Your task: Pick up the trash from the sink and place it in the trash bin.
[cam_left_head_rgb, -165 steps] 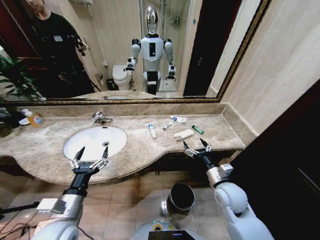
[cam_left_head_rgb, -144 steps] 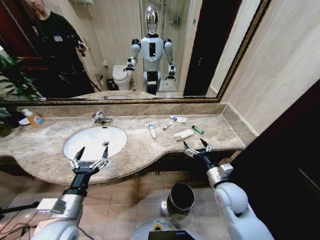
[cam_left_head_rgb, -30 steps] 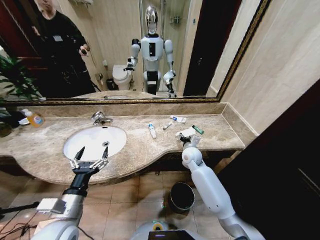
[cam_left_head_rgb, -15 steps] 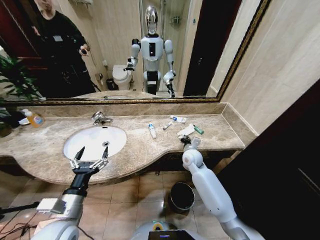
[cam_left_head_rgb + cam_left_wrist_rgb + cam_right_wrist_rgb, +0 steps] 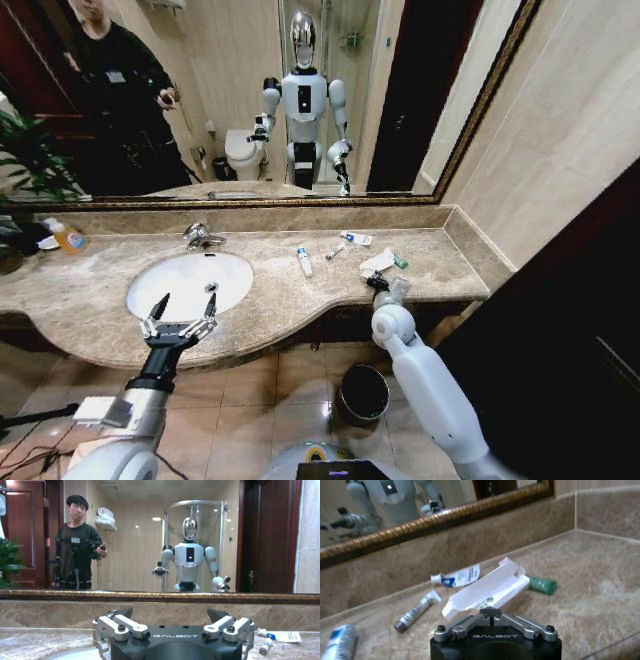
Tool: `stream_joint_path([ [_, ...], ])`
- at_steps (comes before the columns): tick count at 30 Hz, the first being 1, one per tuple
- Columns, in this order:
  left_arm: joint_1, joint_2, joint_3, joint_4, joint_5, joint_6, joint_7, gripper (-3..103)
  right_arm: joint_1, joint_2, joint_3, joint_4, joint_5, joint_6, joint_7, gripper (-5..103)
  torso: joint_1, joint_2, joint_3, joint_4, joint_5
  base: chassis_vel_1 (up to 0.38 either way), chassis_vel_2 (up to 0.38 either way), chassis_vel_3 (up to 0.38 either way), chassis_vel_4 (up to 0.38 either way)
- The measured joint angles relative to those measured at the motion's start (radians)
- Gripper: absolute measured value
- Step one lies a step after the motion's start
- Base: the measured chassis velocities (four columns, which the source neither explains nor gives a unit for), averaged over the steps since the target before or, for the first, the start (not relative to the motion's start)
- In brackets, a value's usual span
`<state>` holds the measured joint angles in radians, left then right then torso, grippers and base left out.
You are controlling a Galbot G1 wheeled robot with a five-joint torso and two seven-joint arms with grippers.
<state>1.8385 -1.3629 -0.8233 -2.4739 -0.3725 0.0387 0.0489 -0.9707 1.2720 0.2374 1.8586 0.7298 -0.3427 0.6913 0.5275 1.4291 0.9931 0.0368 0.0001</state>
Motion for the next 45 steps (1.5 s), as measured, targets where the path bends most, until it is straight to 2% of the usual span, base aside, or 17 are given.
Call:
stream_joint_path([
  [10,0.0,0.0,0.0,0.0,0.0,0.0,0.0,100,-0.117,-0.061,0.06,0.168,-0.064,0.013,-0.138,0,0.0,0.0,0.0,0.0001,0.0,0.0,0.0,0.0,0.0],
  [13,0.0,0.0,0.0,0.0,0.0,0.0,0.0,100,-0.238,-0.089,0.102,0.267,-0.105,0.007,-0.199,0,0.0,0.0,0.0,-0.0001,0.0002,0.0,0.0,0.0,0.0],
  [22,0.0,0.0,0.0,0.0,0.0,0.0,0.0,100,-0.459,-0.102,0.152,0.483,-0.124,-0.008,-0.186,0,0.0,0.0,0.0,0.0,0.0,0.0,0.0,0.0,0.0],
  [26,0.0,0.0,0.0,0.0,0.0,0.0,0.0,100,-0.647,-0.074,0.162,0.562,-0.193,-0.003,-0.173,0,0.0,0.0,0.0,0.0,0.0001,0.0,0.0,0.0,0.0],
  [30,0.0,0.0,0.0,0.0,0.0,0.0,0.0,100,-0.734,-0.053,0.157,0.574,-0.231,0.016,-0.173,0,0.0,0.0,0.0,-0.0002,-0.0001,0.0,0.0,0.0,0.0],
  [32,0.0,0.0,0.0,0.0,0.0,0.0,0.0,100,-0.788,-0.028,0.143,0.566,-0.282,0.047,-0.173,0,0.0,0.0,0.0,0.0,-0.0001,0.0,0.0,0.0,0.0],
  [39,0.0,0.0,0.0,0.0,0.0,0.0,0.0,100,-0.849,0.057,0.126,0.494,-0.367,0.096,-0.21,0,0.0,0.0,0.0,0.0,-0.0002,0.0,0.0,0.0,0.0],
  [45,0.0,0.0,0.0,0.0,0.0,0.0,0.0,100,-0.828,0.118,0.128,0.281,-0.439,0.177,-0.271,0,0.0,0.0,0.0,0.0,-0.0001,0.0,0.0,0.0,0.0],
])
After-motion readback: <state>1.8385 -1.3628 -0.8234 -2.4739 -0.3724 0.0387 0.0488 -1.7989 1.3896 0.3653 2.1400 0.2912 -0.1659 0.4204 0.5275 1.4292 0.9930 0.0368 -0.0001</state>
